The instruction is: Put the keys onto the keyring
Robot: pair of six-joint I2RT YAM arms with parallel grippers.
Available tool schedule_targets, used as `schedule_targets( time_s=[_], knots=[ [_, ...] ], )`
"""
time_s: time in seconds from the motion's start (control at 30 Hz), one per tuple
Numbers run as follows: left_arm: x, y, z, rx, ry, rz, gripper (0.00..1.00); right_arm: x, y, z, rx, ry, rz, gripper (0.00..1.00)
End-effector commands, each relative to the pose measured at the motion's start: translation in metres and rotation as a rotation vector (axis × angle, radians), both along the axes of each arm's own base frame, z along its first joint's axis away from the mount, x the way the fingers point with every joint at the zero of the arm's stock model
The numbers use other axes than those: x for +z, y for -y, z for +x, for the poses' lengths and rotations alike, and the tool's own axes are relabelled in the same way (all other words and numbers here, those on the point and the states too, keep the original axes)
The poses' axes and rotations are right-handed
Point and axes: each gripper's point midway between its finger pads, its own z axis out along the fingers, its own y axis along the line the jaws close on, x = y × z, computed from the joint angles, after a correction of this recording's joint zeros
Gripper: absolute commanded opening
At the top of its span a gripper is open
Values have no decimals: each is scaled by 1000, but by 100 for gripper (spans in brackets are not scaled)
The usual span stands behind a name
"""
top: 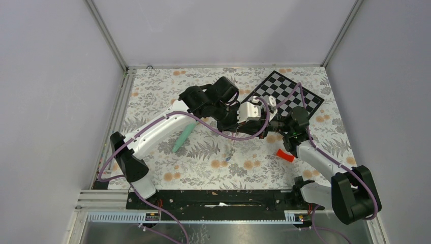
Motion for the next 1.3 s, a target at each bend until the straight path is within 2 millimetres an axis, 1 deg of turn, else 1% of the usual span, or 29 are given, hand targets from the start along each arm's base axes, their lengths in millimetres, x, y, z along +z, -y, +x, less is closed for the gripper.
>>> schedule_targets(
  time_s=[0.0, 0.1, 0.17, 0.23, 0.3, 0.33, 0.43, 0.5, 0.57, 0.7, 0.83, 1.1, 1.27],
  knots=[
    [30, 16, 1, -19, 30, -110, 0, 7, -3, -1, 15, 47, 13, 0],
    [33, 14, 1, -19, 34, -122, 0, 11, -3, 0, 11, 51, 12, 0],
    [36, 12, 4, -20, 36, -140, 0, 18, -2, 1, 6, 61, 17, 0],
    [39, 7, 7, -25, 35, -168, 10, 26, -1, 0, 7, 66, 26, 0],
    [44, -1, 11, -30, 33, -210, 22, 35, 0, -1, 10, 70, 42, 0],
    [46, -4, 13, -34, 33, -234, 27, 39, 0, -2, 15, 75, 51, 0],
    [52, -14, 20, -38, 62, -296, 36, 51, 1, -6, 34, 87, 68, 0],
    [55, -18, 24, -39, 81, -335, 39, 59, 2, -8, 45, 100, 74, 0],
    [59, -18, 22, -52, 82, -372, 41, 62, 3, -8, 47, 107, 79, 0],
    [63, -15, 15, -94, 79, -424, 41, 63, 4, -8, 48, 108, 79, 0],
    [56, -12, 7, -128, 31, -437, 41, 62, 4, -9, 51, 109, 77, 0],
    [45, -6, 5, -144, -25, -443, 38, 61, 4, -10, 53, 105, 75, 0],
    [39, -1, 4, -154, -64, -446, 33, 60, 4, -9, 51, 103, 75, 0]
  ],
)
